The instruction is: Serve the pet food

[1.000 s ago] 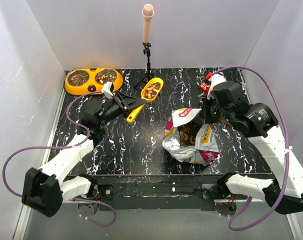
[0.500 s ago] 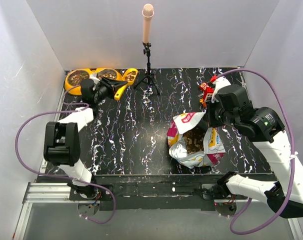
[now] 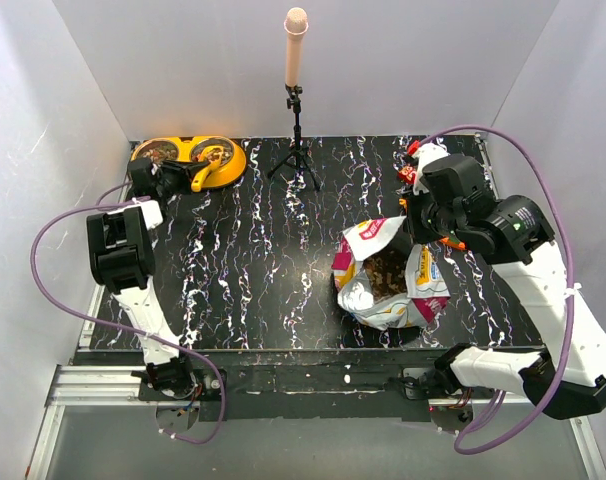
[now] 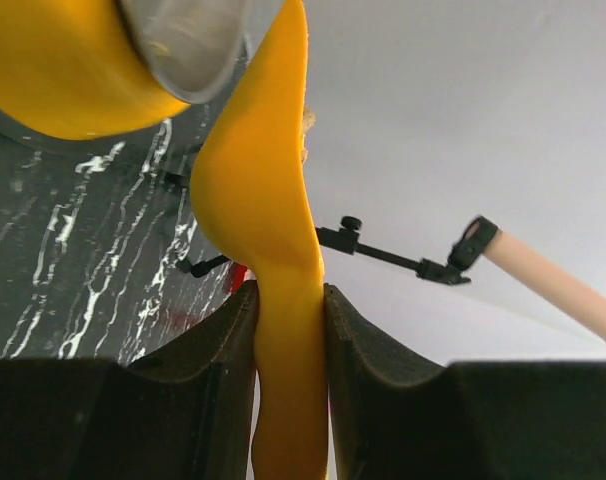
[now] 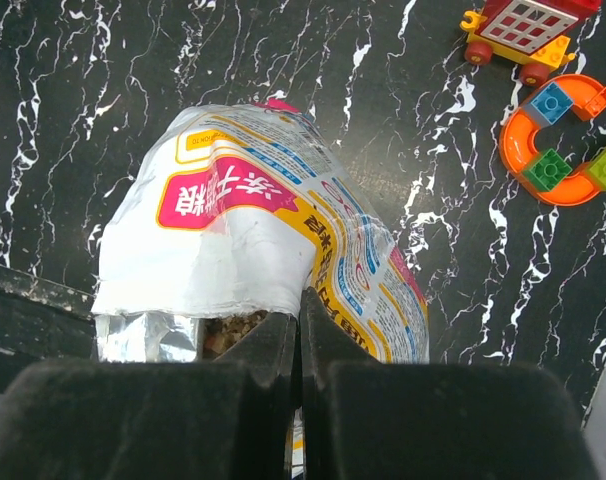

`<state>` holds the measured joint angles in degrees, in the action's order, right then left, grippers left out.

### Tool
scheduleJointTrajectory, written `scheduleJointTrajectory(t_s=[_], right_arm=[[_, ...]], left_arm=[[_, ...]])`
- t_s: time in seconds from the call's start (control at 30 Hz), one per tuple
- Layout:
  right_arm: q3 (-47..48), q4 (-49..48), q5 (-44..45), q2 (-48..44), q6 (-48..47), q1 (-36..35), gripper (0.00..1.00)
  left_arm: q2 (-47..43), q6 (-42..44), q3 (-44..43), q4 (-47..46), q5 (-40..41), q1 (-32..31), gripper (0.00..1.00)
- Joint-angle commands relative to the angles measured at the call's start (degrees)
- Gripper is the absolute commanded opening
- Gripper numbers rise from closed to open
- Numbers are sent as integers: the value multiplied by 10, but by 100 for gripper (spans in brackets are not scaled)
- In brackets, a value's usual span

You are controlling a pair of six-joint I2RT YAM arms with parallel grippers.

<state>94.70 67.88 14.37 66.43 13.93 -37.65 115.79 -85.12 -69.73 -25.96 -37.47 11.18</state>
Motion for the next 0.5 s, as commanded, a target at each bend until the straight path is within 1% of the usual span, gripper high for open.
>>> scheduleJointTrajectory(t_s=[0.0, 0.1, 0.23, 0.33, 0.37, 0.4, 0.47], right_arm=[[79, -143, 22, -17, -22, 7, 1], [74, -143, 22, -17, -32, 14, 1], [61, -145, 19, -22, -40, 23, 1], [58, -147, 28, -25, -47, 24, 1], [55, -150, 31, -26, -49, 24, 1], [53, -151, 36, -27, -51, 24, 1], [49, -153, 40, -27, -53, 25, 1]], left_arm=[[9, -2, -56, 55, -1, 4, 0], [26, -9, -80, 106, 7, 8, 0], [37, -29, -106, 208, 31, 8, 0], [35, -53, -108, 249, 47, 8, 0], [36, -57, -116, 256, 51, 7, 0], [37, -58, -126, 290, 53, 7, 0], [44, -58, -154, 320, 54, 7, 0]])
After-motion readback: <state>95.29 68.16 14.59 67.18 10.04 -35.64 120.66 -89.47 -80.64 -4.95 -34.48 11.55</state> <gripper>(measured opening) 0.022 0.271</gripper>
